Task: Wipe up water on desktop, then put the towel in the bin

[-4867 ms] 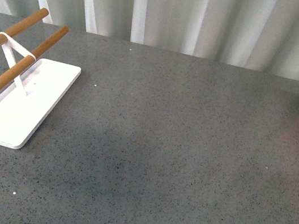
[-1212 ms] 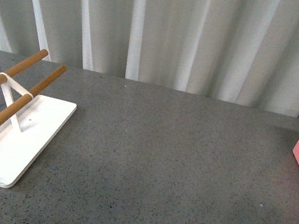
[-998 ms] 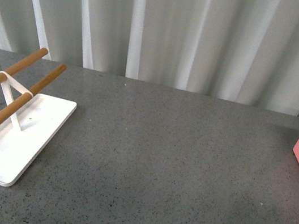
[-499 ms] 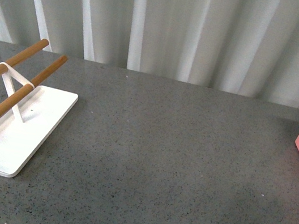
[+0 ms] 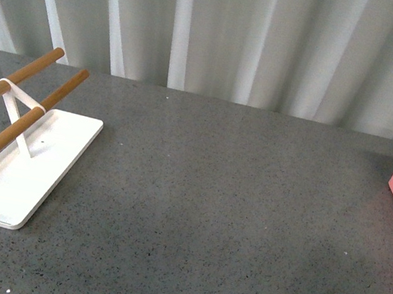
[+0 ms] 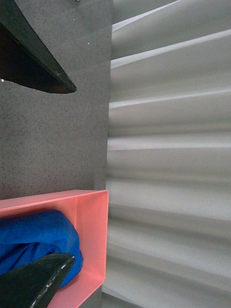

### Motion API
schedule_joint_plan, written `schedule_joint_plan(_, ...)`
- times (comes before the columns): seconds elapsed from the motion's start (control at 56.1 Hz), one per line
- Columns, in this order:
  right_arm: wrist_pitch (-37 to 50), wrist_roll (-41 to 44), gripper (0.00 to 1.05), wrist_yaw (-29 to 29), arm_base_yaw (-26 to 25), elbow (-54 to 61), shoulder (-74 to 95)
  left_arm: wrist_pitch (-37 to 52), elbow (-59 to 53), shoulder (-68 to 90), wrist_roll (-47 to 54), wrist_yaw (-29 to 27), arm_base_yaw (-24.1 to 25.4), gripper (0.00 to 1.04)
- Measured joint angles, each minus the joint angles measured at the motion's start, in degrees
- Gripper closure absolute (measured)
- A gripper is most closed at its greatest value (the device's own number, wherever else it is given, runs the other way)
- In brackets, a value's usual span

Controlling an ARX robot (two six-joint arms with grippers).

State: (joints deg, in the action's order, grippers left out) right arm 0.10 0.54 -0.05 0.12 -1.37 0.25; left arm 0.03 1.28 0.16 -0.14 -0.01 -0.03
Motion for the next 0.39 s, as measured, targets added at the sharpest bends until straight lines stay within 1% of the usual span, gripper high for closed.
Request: schedule_joint_plan(0.392, 0.00, 0.00, 0.07, 0.00, 0.00, 0.00, 0.00, 0.00, 0.00, 0.00, 0.00, 0.00, 0.00, 0.07)
